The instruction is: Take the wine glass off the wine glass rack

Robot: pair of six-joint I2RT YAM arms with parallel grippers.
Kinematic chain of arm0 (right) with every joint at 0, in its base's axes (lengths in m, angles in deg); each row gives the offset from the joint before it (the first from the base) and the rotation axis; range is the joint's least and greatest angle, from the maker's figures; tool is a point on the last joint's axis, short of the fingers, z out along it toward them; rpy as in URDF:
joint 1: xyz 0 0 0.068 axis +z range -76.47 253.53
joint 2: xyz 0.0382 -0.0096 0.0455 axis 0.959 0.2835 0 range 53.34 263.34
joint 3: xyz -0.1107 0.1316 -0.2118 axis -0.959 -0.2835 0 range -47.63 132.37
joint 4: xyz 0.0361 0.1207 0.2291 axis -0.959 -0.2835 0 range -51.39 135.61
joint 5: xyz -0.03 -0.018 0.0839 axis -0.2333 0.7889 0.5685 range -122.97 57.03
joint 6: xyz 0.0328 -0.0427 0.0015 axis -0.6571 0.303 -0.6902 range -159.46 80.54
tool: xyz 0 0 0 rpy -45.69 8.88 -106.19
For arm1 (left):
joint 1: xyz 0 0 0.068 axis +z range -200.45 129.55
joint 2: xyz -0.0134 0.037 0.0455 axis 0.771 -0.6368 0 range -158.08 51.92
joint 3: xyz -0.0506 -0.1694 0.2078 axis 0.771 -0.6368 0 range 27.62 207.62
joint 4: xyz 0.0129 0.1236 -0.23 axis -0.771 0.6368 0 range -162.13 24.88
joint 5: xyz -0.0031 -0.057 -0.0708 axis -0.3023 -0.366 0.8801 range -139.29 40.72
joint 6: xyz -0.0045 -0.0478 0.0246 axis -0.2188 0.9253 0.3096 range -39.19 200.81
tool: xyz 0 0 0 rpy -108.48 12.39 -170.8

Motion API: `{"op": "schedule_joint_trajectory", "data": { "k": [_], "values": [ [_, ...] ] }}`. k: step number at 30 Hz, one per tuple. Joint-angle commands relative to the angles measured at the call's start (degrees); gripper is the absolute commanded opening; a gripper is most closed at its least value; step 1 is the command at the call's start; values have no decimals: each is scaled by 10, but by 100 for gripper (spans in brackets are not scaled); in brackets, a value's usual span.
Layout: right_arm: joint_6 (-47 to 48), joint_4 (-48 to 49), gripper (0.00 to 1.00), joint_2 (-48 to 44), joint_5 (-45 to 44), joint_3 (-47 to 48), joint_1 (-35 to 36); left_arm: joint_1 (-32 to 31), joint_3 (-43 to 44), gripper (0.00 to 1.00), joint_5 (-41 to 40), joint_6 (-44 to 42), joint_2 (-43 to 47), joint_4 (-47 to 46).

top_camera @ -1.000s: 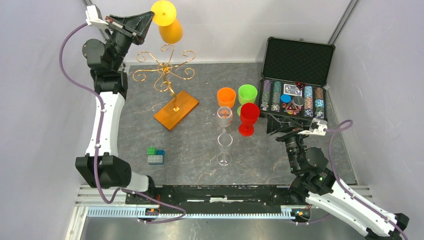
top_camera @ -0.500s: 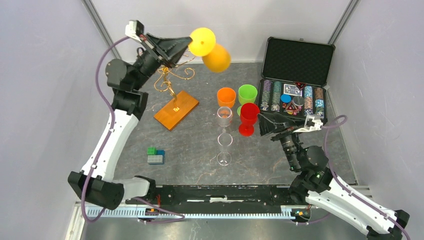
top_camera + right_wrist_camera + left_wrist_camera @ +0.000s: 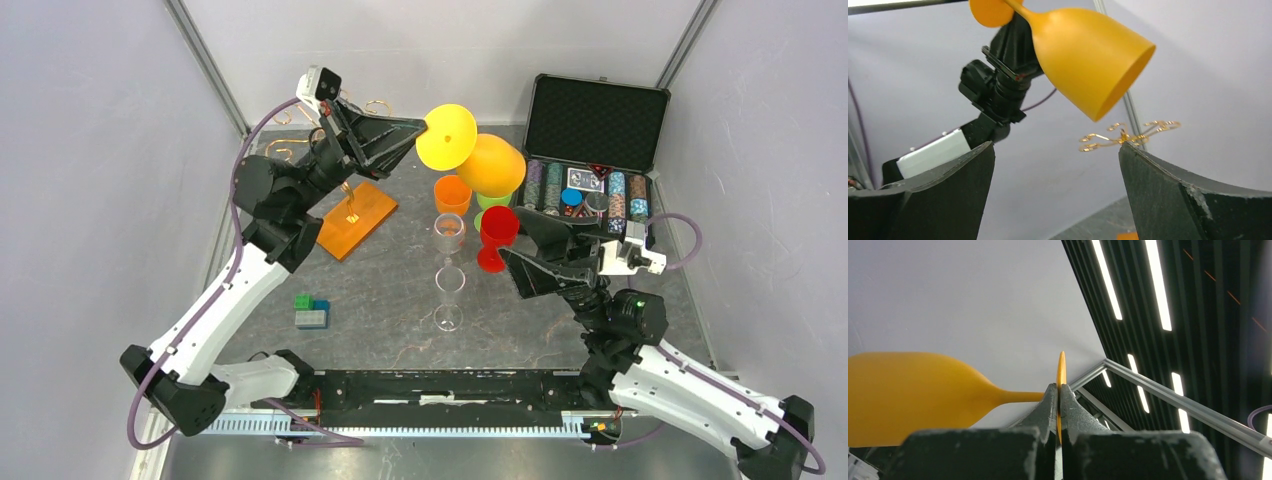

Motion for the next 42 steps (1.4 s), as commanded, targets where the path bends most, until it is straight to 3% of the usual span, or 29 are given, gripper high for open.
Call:
{"op": "schedule_joint_trajectory", "data": {
  "k": [1,4,10,15,24,29,33,37,42],
  "values": [
    [1,159,98,39,74,28,3,-18,-7,2,-28,31,31,-45],
    [23,199,98,71,106,42,2,-25,-14,2,-33,33,46,-43],
    [54,243,78,130,168,82,3,-28,-11,2,-29,33,60,-38],
    [56,285,74,160,191,91,2,-28,-11,2,-29,38,63,-37],
    [60,272,80,152,160,70,2,-28,10,2,-41,13,72,-9],
    [78,209,71,126,84,63,2,-28,13,2,-45,6,75,3],
    [82,204,73,127,55,60,2,-28,17,2,-49,-3,82,16],
    [84,214,80,146,69,76,2,-28,18,2,-50,-5,87,25],
    [107,241,80,181,149,118,3,-28,12,2,-50,1,91,25]
  ]
}}
